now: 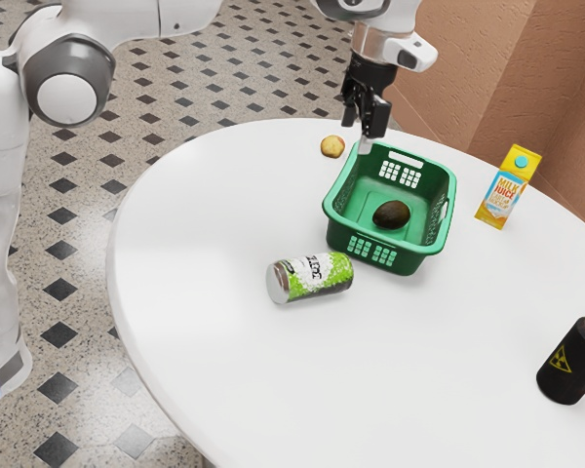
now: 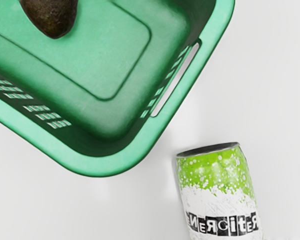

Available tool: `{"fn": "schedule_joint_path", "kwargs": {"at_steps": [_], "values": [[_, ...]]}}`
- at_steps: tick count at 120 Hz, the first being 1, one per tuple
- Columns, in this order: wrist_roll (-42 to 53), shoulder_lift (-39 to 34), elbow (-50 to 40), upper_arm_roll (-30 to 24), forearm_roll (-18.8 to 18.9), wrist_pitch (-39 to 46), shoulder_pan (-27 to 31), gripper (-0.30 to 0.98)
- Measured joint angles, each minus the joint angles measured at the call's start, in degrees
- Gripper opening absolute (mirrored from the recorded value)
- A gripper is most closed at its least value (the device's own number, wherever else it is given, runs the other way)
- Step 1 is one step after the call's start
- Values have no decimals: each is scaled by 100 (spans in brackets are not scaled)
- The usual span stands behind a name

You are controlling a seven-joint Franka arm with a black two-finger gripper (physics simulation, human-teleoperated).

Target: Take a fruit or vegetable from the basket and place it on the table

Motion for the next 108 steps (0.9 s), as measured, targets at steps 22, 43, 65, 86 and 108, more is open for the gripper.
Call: {"fn": "schedule_joint_path", "kwargs": {"at_steps": [22,43,65,86,108], "values": [[109,1,3,1,-2,-1,1,69],[198,25,207,40,-34,-48,2,69],[264,-130,1589,-154,-90,-457,-14,69],[310,171,1582,-209,-54,-437,-2,68],[330,905,1440,159,-140,309,178,69]]}}
